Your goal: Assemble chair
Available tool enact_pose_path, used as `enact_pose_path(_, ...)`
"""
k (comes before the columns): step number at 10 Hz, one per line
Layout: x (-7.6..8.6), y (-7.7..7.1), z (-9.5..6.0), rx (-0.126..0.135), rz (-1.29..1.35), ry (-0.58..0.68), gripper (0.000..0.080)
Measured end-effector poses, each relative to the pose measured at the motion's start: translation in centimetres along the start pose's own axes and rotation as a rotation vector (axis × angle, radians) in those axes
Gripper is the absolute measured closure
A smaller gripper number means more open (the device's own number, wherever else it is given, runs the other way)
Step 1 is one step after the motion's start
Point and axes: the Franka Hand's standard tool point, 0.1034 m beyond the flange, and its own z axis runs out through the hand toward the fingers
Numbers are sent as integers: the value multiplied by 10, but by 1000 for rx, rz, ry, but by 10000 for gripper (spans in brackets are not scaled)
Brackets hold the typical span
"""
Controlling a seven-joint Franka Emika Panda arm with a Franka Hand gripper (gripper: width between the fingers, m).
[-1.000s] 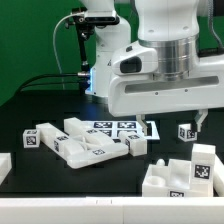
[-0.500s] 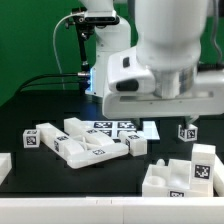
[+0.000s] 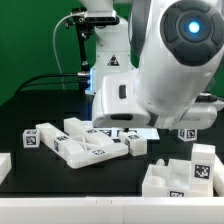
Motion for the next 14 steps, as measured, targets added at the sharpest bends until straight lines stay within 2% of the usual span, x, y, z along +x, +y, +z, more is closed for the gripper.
enact_pose_path(2, 0, 2, 6, -13, -168, -2, 151)
enact_pose_path(3, 2, 3, 12, -51, -212, 8, 151)
enact_pose_path(4, 0, 2, 16, -69, -229, 26, 151)
enact_pose_path(8, -1, 6, 18, -61, -191, 19, 151)
enact_pose_path(10, -9, 2, 48, -63, -95, -37, 151)
enact_pose_path(11, -8, 5, 53, -61, -80, -48, 151)
enact_pose_path(14, -7, 6, 52, -60, -78, -44, 151)
